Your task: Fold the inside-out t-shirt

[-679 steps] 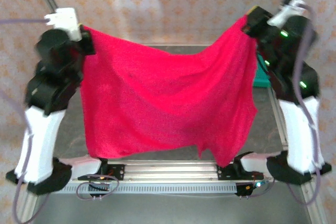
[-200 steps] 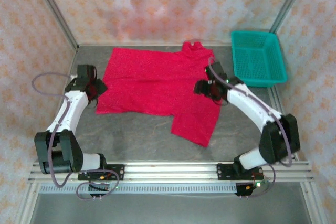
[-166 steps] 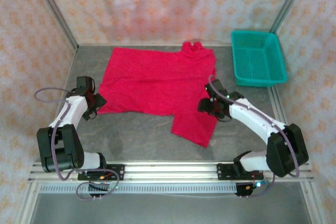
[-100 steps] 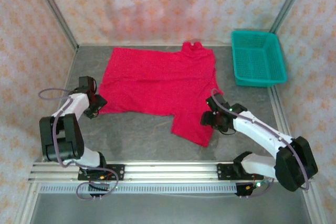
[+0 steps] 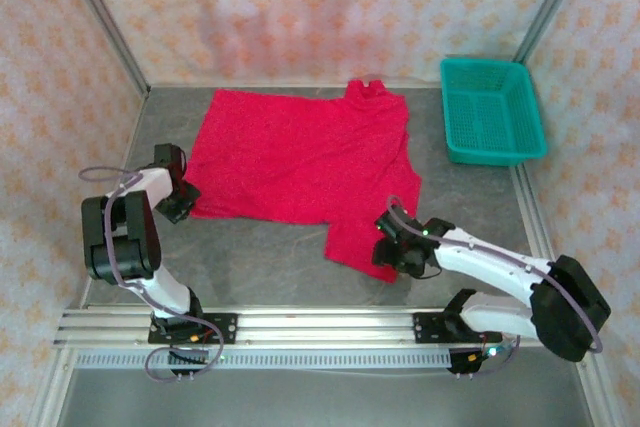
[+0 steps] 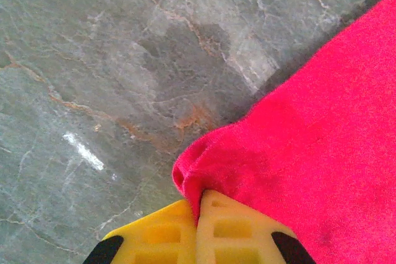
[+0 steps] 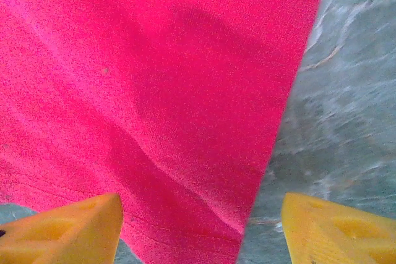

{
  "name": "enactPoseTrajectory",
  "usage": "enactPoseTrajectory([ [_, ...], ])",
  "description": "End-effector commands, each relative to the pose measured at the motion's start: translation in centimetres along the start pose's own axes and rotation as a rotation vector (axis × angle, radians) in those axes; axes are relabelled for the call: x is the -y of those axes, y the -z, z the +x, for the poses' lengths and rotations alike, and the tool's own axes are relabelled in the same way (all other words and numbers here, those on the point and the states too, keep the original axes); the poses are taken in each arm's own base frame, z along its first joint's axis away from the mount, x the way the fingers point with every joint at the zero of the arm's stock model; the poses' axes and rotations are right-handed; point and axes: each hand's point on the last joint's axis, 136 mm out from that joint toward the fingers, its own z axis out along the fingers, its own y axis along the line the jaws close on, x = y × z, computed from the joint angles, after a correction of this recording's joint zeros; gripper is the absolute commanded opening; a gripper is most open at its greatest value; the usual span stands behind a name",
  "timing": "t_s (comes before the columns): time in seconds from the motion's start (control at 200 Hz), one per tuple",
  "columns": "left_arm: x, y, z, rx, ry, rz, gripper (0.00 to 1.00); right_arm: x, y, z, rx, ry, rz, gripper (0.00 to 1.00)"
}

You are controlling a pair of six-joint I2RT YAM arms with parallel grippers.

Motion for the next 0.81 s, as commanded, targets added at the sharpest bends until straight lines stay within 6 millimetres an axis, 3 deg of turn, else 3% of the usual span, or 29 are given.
enactPoseTrajectory([
  [0.0,0.6,0.4,-0.4,0.029,-0.01,0.03,0.0,-1.2,-1.1,0.3,-0.001,-0.076,-0.054,0.67],
  [0.155,-0.6,2.3,0.0,0.052,-0.016,0.018,0.0,-1.4,-1.9,0.3,0.013,-0.113,-0.086,0.47],
  [0.29,-1.5,3.6,0.9,0.051,-0.02,0.019,0.0,-1.1,-1.4,0.3,0.023,-0.131,-0.09,0.0],
  [0.425,-3.7,6.5,1.3,0.075,-0.032,-0.042,0.0,0.2,2.2,0.8,0.06,-0.129,-0.079,0.0],
  [0.61,-5.6,12.7,0.9,0.197,-0.016,-0.021,0.0,1.8,10.6,0.2,0.187,-0.174,-0.182,0.0],
  [0.711,-5.8,15.9,0.6,0.263,-0.006,0.037,0.0,1.9,14.2,-0.5,0.244,-0.172,-0.219,0.0],
  [0.801,-5.2,16.9,0.8,0.264,-0.007,0.09,0.0,1.0,16.5,-1.7,0.295,-0.151,-0.24,0.0],
])
